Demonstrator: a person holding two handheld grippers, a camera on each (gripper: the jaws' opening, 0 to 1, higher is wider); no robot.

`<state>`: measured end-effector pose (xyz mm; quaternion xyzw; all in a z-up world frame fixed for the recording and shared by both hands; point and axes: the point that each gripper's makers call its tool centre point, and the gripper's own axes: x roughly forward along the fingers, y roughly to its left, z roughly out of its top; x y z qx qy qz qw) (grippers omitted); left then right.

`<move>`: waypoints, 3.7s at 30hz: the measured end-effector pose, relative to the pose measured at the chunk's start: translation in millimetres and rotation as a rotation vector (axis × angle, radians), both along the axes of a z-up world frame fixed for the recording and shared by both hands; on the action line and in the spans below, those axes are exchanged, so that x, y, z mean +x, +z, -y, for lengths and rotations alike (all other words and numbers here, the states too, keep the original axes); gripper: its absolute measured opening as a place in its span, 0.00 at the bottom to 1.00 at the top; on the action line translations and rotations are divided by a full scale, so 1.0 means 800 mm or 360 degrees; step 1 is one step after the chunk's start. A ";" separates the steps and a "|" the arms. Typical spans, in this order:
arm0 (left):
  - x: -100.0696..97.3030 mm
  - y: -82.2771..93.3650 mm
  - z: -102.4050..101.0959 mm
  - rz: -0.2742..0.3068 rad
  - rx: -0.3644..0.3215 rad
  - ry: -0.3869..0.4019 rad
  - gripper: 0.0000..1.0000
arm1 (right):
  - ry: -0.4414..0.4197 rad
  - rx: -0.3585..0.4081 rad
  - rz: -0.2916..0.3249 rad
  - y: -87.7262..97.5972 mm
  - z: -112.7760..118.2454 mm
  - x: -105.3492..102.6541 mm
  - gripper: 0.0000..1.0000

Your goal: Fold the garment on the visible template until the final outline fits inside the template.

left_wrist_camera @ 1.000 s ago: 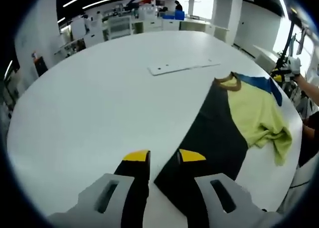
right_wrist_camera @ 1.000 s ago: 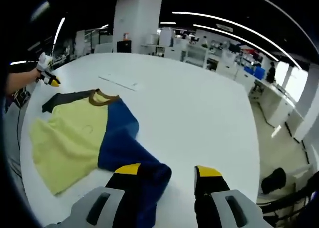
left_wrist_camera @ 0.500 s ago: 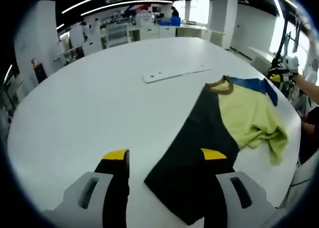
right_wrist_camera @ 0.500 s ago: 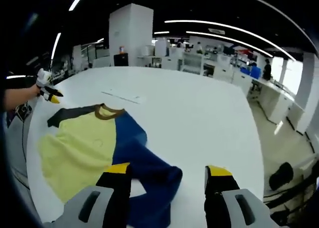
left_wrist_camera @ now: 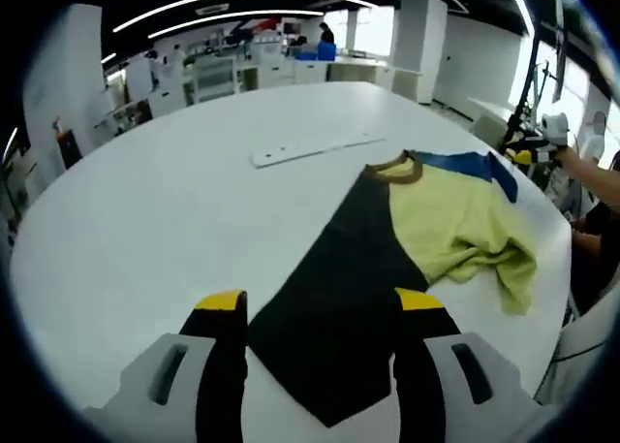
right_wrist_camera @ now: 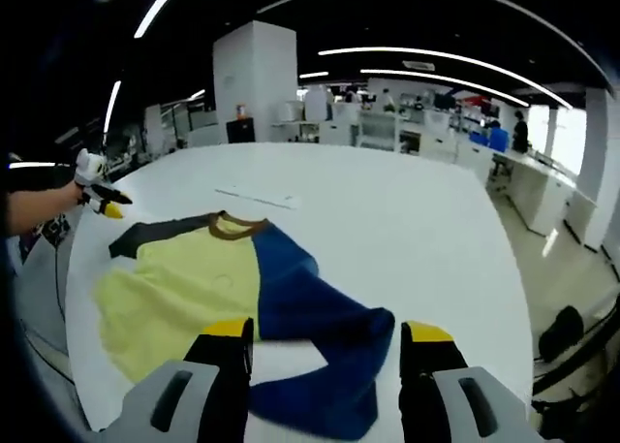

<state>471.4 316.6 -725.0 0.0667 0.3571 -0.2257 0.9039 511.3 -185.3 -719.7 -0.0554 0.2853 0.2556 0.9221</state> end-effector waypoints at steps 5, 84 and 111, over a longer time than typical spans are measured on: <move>-0.011 0.006 0.011 0.0021 -0.0046 -0.0013 0.56 | 0.0000 0.0039 0.0002 0.001 -0.007 -0.015 0.60; -0.155 -0.047 0.167 -0.0157 -0.0410 -0.0313 0.43 | 0.0435 0.0115 -0.0112 -0.055 -0.134 -0.188 0.44; -0.159 -0.065 0.239 -0.0219 -0.0439 -0.0496 0.38 | 0.0634 -0.0055 -0.0108 -0.083 -0.161 -0.205 0.22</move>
